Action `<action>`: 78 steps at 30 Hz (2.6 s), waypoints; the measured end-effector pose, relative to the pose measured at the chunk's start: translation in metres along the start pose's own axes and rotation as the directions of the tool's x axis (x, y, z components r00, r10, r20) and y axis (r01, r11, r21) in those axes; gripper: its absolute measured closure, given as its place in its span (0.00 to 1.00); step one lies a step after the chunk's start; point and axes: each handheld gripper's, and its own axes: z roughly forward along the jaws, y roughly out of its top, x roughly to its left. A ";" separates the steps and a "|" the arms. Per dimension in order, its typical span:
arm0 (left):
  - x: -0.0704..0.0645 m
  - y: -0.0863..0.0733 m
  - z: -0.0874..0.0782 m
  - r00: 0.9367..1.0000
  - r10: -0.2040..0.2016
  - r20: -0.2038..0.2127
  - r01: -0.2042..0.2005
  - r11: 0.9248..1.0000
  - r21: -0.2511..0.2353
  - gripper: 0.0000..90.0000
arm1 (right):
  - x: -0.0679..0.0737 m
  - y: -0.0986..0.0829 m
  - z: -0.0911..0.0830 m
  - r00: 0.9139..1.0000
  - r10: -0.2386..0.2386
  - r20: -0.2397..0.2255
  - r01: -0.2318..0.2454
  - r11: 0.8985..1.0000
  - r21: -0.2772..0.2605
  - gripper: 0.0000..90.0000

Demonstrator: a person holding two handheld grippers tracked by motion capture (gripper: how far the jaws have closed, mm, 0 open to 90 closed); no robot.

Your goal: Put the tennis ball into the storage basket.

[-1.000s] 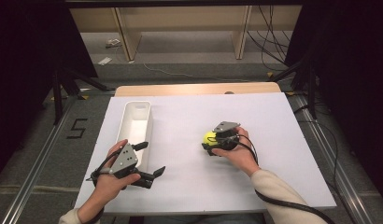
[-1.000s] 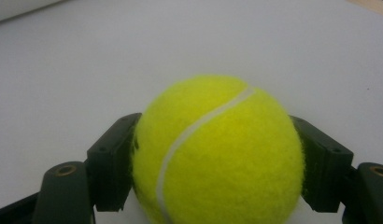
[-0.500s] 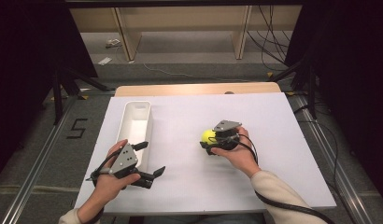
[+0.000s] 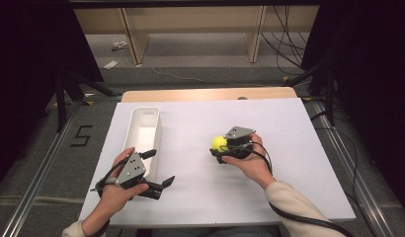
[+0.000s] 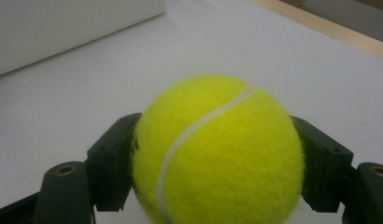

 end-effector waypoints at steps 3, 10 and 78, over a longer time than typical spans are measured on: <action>0.000 0.000 0.000 1.000 0.002 -0.002 -0.002 1.000 0.001 0.00 | 0.000 0.001 -0.001 1.000 0.000 0.005 0.000 1.000 -0.008 0.29; -0.001 0.000 0.001 1.000 0.016 -0.009 -0.016 1.000 0.007 0.00 | 0.002 0.004 -0.005 1.000 -0.014 0.010 0.014 1.000 -0.017 0.29; -0.003 0.002 0.000 1.000 0.023 -0.005 -0.023 1.000 0.002 0.00 | 0.023 0.046 0.004 0.998 -0.029 -0.049 0.023 0.993 -0.117 0.29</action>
